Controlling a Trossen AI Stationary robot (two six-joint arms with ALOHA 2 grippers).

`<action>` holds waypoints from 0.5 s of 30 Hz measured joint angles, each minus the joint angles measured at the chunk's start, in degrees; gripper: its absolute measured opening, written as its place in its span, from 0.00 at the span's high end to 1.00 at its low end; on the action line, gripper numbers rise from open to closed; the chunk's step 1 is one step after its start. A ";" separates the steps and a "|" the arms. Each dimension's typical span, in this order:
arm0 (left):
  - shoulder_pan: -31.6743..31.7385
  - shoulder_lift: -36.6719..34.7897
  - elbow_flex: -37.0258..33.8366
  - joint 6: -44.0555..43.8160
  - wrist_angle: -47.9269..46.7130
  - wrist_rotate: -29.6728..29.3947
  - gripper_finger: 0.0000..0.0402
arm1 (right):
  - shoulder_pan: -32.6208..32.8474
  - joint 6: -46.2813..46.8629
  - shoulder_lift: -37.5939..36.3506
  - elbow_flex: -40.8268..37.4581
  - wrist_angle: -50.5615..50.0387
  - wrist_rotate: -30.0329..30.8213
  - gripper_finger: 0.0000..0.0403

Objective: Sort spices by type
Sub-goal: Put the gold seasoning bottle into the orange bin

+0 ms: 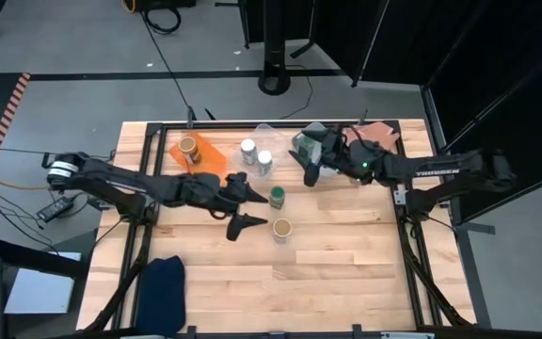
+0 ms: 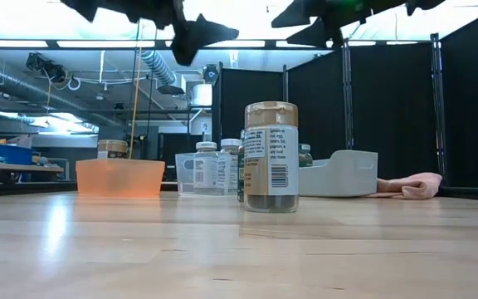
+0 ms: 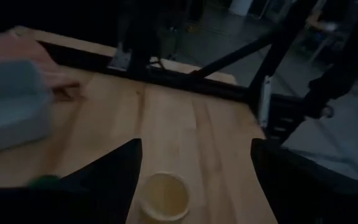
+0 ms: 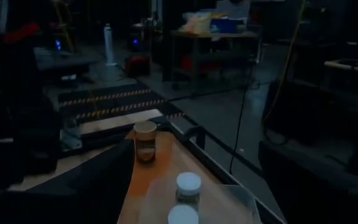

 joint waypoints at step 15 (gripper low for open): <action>-5.19 21.55 -0.87 0.55 21.60 -5.42 0.23 | 0.12 -1.06 1.21 -0.02 -6.91 -0.04 0.13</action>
